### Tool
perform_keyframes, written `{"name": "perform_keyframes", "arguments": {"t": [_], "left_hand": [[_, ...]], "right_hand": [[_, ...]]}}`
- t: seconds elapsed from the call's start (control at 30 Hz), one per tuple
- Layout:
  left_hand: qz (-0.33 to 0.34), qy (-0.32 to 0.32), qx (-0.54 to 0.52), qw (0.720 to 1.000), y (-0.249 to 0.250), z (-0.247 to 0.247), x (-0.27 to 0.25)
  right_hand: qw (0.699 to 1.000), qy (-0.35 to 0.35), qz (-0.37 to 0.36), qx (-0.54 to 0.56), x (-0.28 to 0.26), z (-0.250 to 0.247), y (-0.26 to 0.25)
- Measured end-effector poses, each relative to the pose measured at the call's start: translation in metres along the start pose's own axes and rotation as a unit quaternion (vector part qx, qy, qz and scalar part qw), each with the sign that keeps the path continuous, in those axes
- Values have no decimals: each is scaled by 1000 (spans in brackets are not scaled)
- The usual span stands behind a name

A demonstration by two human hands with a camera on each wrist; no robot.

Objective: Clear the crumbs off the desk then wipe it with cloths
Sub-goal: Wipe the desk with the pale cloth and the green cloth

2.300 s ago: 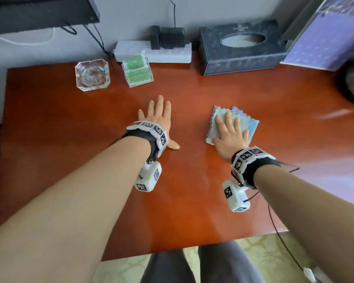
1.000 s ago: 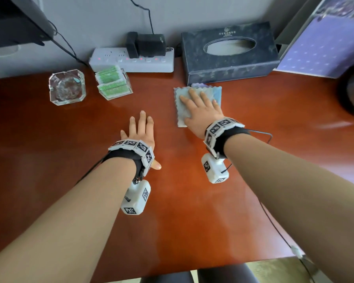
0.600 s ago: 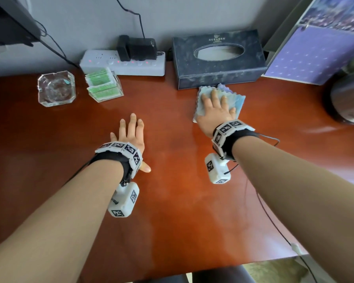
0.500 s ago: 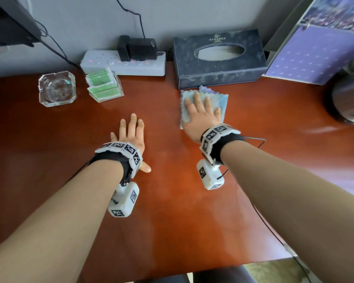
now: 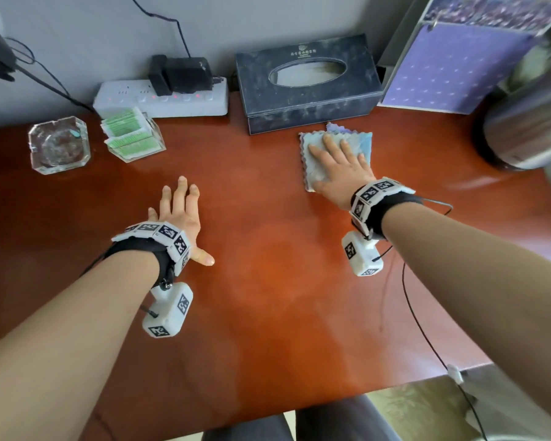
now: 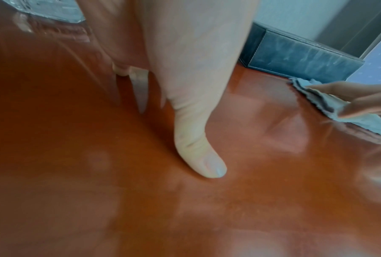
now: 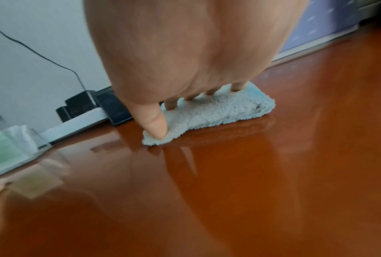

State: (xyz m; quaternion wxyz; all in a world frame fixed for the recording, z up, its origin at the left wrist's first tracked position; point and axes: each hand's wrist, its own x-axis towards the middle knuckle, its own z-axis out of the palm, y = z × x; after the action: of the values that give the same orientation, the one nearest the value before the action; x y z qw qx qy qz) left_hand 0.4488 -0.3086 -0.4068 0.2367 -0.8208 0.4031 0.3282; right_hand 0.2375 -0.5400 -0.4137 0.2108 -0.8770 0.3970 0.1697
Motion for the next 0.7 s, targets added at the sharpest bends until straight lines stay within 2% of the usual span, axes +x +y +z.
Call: {"name": "perform_keyframes", "arguments": {"t": [0.13,0.3,0.4,0.5,0.6,0.7], "left_hand": [[0,27,3,1000,1,-1,-4],[-28,19,53,998,27,-15,-13],[26,53,31,998,62,-20,-22],[87,29,24,995,116,-17,-32],[78,-15,12,997,153,-7,-35],[57,-25,9,998,159,-2,-33]], "right_hand": [[999,4,30,12,-12,-3,23],[1000,11,20,-10,-30,16,5],[998,2,-48,-45,-50,32,-2],[994,-12,-90,-56,-59,34,16],[999,-7,-41,-20,-59,23,55],[999,13,41,21,-63,11,102]]}}
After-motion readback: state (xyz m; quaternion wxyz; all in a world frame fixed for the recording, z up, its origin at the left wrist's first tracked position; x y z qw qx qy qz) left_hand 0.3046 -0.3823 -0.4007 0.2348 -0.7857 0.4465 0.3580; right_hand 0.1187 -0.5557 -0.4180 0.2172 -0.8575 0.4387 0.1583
